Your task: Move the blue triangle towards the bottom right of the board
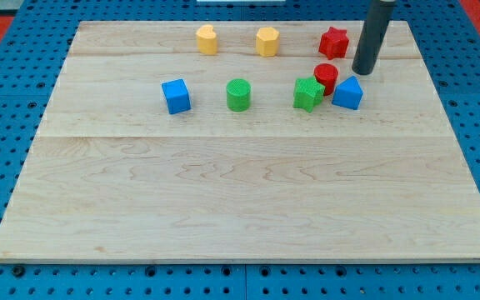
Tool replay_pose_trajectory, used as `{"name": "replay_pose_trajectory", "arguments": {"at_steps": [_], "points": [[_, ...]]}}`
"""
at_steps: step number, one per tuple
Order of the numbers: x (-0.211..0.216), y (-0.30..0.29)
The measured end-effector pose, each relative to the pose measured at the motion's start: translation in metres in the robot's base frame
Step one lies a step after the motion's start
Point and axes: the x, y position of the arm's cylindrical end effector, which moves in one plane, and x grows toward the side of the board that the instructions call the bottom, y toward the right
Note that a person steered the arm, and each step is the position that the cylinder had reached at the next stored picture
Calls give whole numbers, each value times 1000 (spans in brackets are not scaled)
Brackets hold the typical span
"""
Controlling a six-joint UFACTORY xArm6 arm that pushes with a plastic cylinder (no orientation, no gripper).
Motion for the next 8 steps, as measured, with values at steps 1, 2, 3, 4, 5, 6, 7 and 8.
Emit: {"name": "replay_pose_trajectory", "arguments": {"at_steps": [1,2,3,4,5,6,7,8], "points": [[57,-17],[38,16],[35,-10],[35,-45],[69,-52],[77,-51],[68,-51],[42,-92]]}}
